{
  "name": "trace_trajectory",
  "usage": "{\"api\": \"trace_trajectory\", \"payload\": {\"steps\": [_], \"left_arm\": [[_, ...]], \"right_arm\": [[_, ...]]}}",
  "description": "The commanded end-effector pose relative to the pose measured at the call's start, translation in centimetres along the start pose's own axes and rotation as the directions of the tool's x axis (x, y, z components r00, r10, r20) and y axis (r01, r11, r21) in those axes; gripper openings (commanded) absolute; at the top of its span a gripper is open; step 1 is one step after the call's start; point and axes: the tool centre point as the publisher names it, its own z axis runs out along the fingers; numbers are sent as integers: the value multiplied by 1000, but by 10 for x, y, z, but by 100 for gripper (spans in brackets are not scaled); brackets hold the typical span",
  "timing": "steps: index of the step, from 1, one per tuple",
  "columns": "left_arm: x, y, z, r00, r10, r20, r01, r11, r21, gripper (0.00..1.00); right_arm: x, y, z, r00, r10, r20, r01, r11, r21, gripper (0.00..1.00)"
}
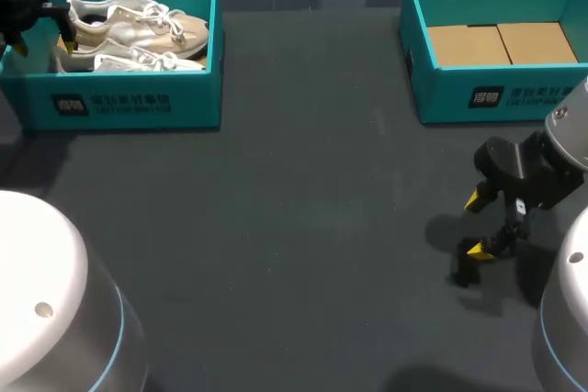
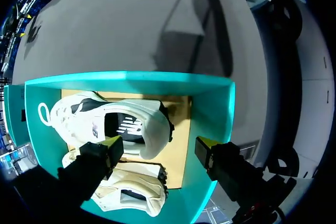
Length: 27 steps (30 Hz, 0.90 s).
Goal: Take the shoe out of the shoebox, open the shoe tongue, remove and reinsert the insole, then place the shoe into the shoebox
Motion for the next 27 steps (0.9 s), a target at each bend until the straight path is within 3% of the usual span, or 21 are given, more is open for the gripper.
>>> {"api": "trace_trajectory", "payload": {"steps": [1, 9, 11, 17, 27], "left_arm": [[0, 5, 9, 1000, 6, 1, -6, 1000, 9, 88], [-2, 7, 27, 1000, 26, -3, -26, 999, 30, 79], [-2, 6, 30, 1000, 30, -6, -30, 999, 31, 71], [0, 3, 43, 999, 47, -22, -46, 998, 37, 62], [6, -4, 53, 998, 54, -35, -53, 998, 37, 57]], "right_arm": [[1, 0, 1, 1000, 0, 2, 0, 1000, 1, 100], [1, 0, 1, 1000, 0, 2, 0, 1000, 1, 100], [1, 0, 1, 1000, 0, 2, 0, 1000, 1, 100], [1, 0, 1, 1000, 0, 2, 0, 1000, 1, 100], [1, 0, 1, 1000, 0, 2, 0, 1000, 1, 100]]}}
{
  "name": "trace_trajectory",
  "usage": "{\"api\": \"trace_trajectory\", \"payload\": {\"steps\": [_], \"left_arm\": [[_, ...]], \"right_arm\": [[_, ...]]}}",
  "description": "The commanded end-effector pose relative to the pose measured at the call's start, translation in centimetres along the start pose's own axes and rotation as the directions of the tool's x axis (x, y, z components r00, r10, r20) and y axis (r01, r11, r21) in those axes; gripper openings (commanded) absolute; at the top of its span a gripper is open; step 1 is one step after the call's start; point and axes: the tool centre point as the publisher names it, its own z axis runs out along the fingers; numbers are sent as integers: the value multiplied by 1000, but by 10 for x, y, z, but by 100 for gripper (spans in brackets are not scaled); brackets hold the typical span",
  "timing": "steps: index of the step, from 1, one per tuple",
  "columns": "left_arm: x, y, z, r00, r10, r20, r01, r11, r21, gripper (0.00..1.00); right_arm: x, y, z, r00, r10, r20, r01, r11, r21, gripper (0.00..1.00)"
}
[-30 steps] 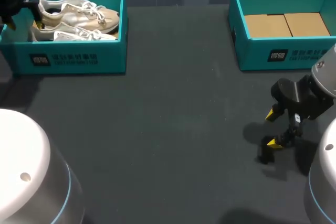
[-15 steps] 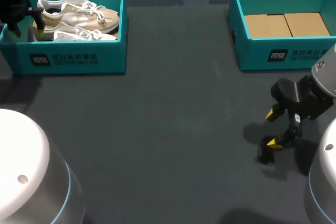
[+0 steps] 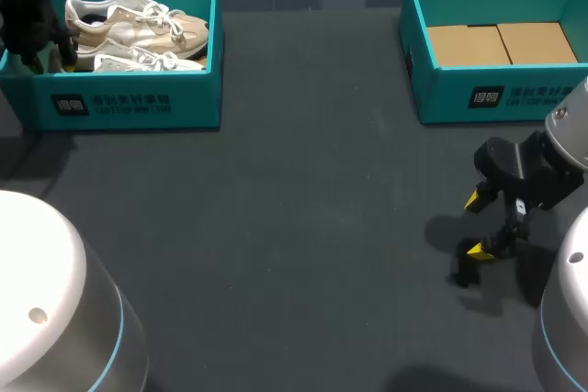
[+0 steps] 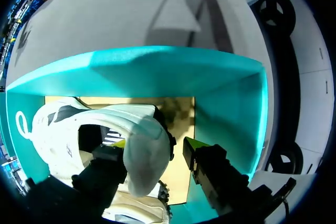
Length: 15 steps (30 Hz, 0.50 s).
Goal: Take the shoe out of the shoebox, open the shoe tongue, remove and reinsert the insole, then place the shoe into the shoebox
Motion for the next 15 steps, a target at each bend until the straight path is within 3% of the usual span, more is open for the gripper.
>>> {"api": "trace_trajectory", "payload": {"steps": [1, 4, 9, 15], "left_arm": [[2, -3, 2, 1000, 3, 1, -3, 1000, -15, 56], [2, -5, 4, 1000, 0, -3, 0, 1000, -28, 51], [0, -2, 12, 1000, -2, -21, 1, 999, -35, 55], [-2, -1, 16, 1000, -3, -31, 2, 999, -32, 50]], "right_arm": [[1, 0, 1, 1000, 1, 2, -1, 1000, 1, 100], [1, 0, 1, 1000, 1, 2, -1, 1000, 1, 100], [1, 0, 1, 1000, 1, 2, -1, 1000, 1, 100], [1, 0, 1, 1000, 1, 2, -1, 1000, 1, 100]]}}
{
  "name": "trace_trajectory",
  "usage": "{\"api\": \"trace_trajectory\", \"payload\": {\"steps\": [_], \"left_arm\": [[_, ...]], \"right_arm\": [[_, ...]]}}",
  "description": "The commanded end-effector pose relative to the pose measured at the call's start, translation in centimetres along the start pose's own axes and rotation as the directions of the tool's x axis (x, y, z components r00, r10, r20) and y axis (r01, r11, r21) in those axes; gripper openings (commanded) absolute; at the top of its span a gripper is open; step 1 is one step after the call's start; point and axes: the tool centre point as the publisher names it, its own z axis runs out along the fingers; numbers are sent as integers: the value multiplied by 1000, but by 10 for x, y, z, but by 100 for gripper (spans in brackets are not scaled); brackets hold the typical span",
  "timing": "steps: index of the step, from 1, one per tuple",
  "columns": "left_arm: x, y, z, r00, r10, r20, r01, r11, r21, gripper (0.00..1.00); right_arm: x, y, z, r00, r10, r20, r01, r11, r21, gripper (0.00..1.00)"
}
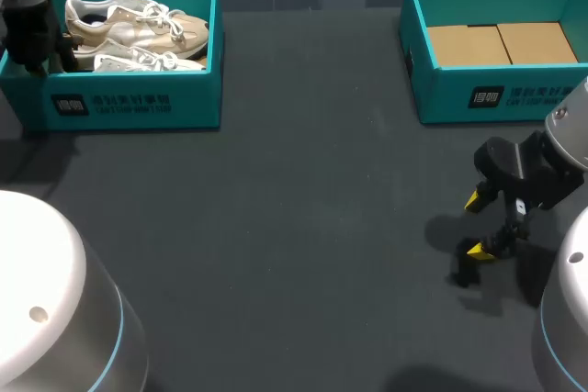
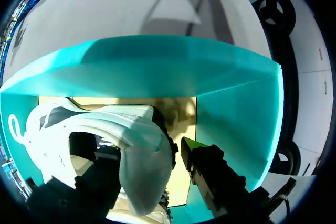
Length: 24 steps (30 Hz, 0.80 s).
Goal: Take the shoe out of the shoebox, open the shoe tongue, remove and reinsert the insole, then place the shoe into the shoebox
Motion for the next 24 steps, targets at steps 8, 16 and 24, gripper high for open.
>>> {"api": "trace_trajectory", "payload": {"steps": [8, 16, 24], "left_arm": [[2, 1, 3, 1000, -6, -14, 6, 1000, -5, 0], [12, 0, -1, 1000, -11, 8, 11, 1000, 12, 0], [15, 0, -22, 997, -43, 68, 42, 999, 25, 0]], "right_arm": [[1, 0, 1, 1000, 0, 2, 0, 1000, 1, 100], [1, 0, 1, 1000, 0, 2, 0, 1000, 1, 100], [1, 0, 1, 1000, 0, 2, 0, 1000, 1, 100]]}}
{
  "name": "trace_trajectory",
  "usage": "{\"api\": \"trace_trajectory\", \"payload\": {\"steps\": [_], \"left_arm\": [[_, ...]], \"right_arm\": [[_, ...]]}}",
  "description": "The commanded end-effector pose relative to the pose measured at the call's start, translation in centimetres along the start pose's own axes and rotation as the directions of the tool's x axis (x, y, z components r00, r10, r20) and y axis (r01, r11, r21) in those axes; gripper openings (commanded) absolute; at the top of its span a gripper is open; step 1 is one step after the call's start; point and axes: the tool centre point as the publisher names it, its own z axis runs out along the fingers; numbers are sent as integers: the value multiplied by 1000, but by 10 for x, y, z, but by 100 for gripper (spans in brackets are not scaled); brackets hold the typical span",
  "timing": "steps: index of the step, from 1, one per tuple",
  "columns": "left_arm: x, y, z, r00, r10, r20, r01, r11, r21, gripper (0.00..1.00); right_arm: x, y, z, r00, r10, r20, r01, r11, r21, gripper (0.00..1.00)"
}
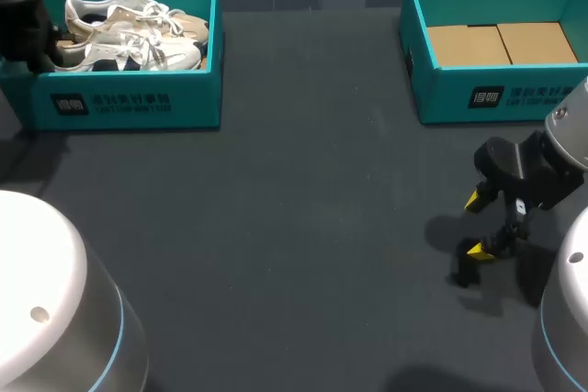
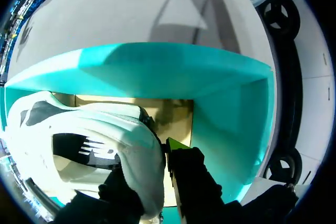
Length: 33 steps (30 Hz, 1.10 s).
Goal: Take the shoe out of the shoebox, open the shoe tongue, remove and reinsert the insole, then place the shoe into the shoebox
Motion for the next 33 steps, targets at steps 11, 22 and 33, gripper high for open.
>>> {"api": "trace_trajectory", "payload": {"steps": [11, 22, 33], "left_arm": [[-1, 2, -55, 999, -27, 39, 29, 999, -45, 0], [-11, 4, -104, 998, -58, 8, 58, 995, -85, 0], [-32, -10, -163, 996, -86, -19, 84, 994, -76, 0]], "right_arm": [[1, 0, 1, 1000, 1, 2, -1, 1000, 1, 100], [1, 0, 1, 1000, 1, 2, -1, 1000, 1, 100], [1, 0, 1, 1000, 1, 2, -1, 1000, 1, 100]]}}
